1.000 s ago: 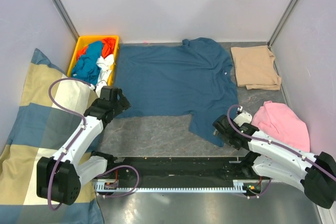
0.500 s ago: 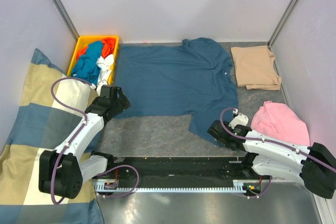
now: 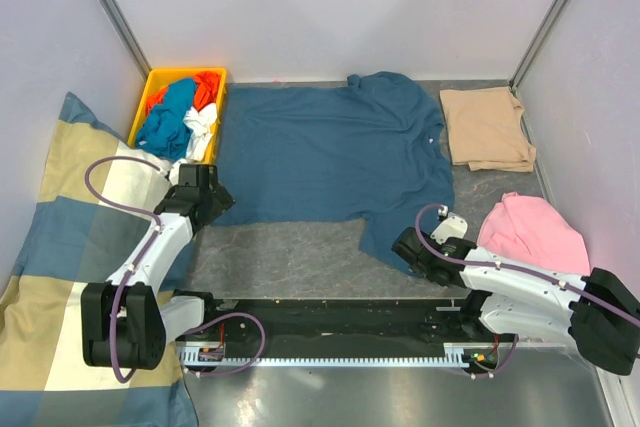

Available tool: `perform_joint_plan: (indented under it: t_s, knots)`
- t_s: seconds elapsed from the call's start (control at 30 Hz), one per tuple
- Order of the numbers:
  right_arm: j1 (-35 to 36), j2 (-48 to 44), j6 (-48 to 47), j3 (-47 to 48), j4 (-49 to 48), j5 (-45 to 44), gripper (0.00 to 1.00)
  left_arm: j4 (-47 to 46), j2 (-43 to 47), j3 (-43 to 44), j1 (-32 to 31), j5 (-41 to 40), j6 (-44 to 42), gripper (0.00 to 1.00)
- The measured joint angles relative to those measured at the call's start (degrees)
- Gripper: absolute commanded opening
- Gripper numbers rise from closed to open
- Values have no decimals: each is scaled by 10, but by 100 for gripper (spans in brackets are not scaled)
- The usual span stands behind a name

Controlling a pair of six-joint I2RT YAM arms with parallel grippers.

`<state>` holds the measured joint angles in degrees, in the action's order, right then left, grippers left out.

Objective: Fold and stack the t-shirts
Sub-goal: Fold the tshirt

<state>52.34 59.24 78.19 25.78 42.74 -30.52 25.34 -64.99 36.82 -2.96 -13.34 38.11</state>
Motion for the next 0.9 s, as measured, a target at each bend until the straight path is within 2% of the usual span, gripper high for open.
perform_joint_plan:
  t_s: [0.17, 0.23, 0.27, 0.53, 0.63, 0.87, 0.9]
  knots:
    - [1, 0, -15, 5, -14, 11, 0, 19, -2, -7, 1, -19, 3, 83]
    - [2, 0, -21, 13, -15, 11, 0, 24, -2, -13, 1, -23, 7, 78]
    - [2, 0, -24, 17, -16, 11, 0, 26, -2, -16, 1, -25, 10, 68]
    - [2, -18, -35, 28, -16, 11, 0, 32, -35, -20, 1, -28, 26, 60]
    - [2, -29, -35, 28, -15, 11, 0, 31, -57, -20, 1, -29, 29, 48]
    - [2, -36, -35, 28, -10, 10, 0, 24, -104, -13, 1, -37, 32, 2]
    - [2, -36, -35, 28, -9, 9, 0, 23, -108, -10, 1, -40, 32, 2]
